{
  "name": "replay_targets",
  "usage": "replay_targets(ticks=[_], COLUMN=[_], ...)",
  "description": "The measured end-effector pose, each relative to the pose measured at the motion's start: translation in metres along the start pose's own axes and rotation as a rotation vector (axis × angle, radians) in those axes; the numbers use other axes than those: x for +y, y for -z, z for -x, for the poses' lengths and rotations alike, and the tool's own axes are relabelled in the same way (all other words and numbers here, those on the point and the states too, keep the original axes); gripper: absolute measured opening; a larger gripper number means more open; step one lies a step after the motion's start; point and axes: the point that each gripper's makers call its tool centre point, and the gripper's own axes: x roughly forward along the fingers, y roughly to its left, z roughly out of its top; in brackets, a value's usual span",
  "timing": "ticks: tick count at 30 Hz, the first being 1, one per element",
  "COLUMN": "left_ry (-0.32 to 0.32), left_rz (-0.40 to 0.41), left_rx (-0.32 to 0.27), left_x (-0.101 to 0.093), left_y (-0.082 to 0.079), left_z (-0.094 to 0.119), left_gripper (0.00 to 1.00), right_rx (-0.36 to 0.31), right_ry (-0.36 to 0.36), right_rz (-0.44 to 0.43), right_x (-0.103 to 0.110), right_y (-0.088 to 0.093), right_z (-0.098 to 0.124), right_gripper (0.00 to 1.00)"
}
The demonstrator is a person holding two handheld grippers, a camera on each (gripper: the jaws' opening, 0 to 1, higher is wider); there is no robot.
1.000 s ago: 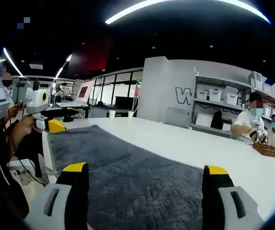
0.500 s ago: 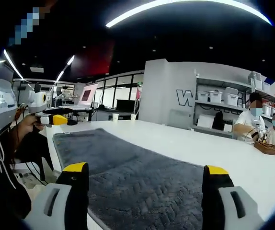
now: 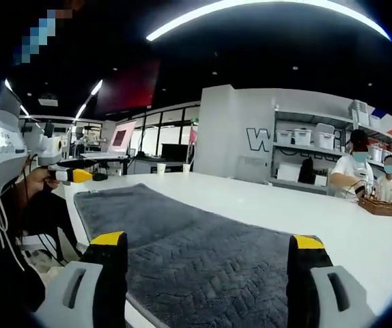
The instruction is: Open the folded towel by lifting each exposed corner and separating the folded layers until the towel lies flat within the target outline without major curled edges
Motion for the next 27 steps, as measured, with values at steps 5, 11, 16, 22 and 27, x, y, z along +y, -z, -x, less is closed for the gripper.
replay_targets(ticks=[5, 11, 16, 22, 27], left_ry=[-0.028, -0.048, -0.061, -0.060, -0.062], left_rz=[-0.002, -0.008, -0.008, -0.011, -0.017], left_rx=[-0.004, 0.000, 0.002, 0.018, 0.033], left_x=[0.014, 0.022, 0.028, 0.031, 0.034], left_y=[-0.003, -0.003, -0.003, 0.001, 0.004], left_z=[0.008, 0.012, 0.016, 0.018, 0.020], left_gripper=[0.99, 0.99, 0.99, 0.99, 0.99], right_rx=[-0.013, -0.012, -0.010, -0.004, 0.004], right_ry=[0.001, -0.007, -0.007, 0.005, 0.009], right_rz=[0.014, 0.018, 0.018, 0.023, 0.040], right_x=[0.006, 0.015, 0.019, 0.020, 0.020], right_y=[-0.004, -0.003, -0.002, -0.001, -0.001], right_z=[0.003, 0.002, 0.004, 0.007, 0.008], right_gripper=[0.99, 0.99, 0.99, 0.99, 0.99])
